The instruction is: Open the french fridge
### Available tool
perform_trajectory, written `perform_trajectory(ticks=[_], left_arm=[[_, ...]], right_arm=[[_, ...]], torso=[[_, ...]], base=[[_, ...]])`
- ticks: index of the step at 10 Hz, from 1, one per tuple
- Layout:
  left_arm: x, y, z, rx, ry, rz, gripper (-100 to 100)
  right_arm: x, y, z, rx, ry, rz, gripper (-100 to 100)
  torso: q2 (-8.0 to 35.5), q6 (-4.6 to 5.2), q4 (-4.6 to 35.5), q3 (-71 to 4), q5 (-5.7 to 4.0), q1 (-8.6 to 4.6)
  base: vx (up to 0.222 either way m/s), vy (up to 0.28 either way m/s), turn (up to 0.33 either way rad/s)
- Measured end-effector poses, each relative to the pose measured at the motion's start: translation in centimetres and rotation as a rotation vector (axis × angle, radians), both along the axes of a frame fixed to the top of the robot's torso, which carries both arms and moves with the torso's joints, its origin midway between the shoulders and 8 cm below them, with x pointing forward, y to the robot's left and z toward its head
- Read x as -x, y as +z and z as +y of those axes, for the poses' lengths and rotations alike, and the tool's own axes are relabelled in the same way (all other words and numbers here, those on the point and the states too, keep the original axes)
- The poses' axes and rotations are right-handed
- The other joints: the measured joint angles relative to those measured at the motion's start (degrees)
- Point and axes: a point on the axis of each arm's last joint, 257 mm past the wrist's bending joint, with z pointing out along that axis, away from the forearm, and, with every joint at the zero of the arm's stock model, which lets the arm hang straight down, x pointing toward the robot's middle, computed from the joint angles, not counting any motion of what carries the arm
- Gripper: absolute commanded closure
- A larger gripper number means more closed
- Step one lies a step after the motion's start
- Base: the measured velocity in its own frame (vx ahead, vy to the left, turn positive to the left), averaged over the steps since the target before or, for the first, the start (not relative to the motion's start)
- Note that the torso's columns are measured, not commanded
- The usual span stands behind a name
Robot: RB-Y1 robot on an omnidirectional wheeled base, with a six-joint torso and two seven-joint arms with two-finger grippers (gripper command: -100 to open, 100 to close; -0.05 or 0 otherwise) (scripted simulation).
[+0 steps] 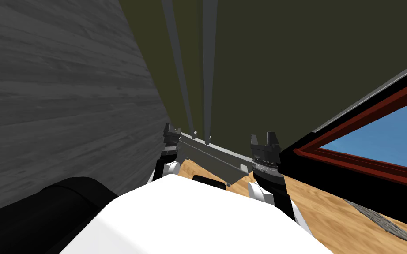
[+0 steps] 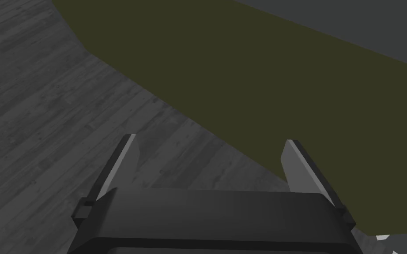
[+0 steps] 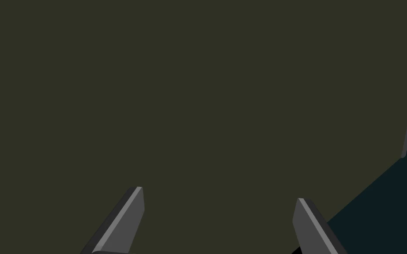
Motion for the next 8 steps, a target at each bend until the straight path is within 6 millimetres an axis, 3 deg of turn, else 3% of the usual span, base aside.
perform_trajectory(ticks=[2, 8], left_arm=[[0.00, 0.00, 0.00, 0.000, 0.000, 0.000, 0], [0.01, 0.02, 0.00, 0.000, 0.000, 0.000, 0]], right_arm=[[0.00, 0.00, 0.00, 0.000, 0.000, 0.000, 0], [0.01, 0.02, 0.00, 0.000, 0.000, -0.001, 0]], torso=[[5.97, 0.00, 6.00, -12.00, 0.00, 0.00], [31.16, 0.00, 31.14, -62.27, 0.00, 0.00]], base=[[0.000, 0.000, 0.000], [0.000, 0.000, 0.000]])
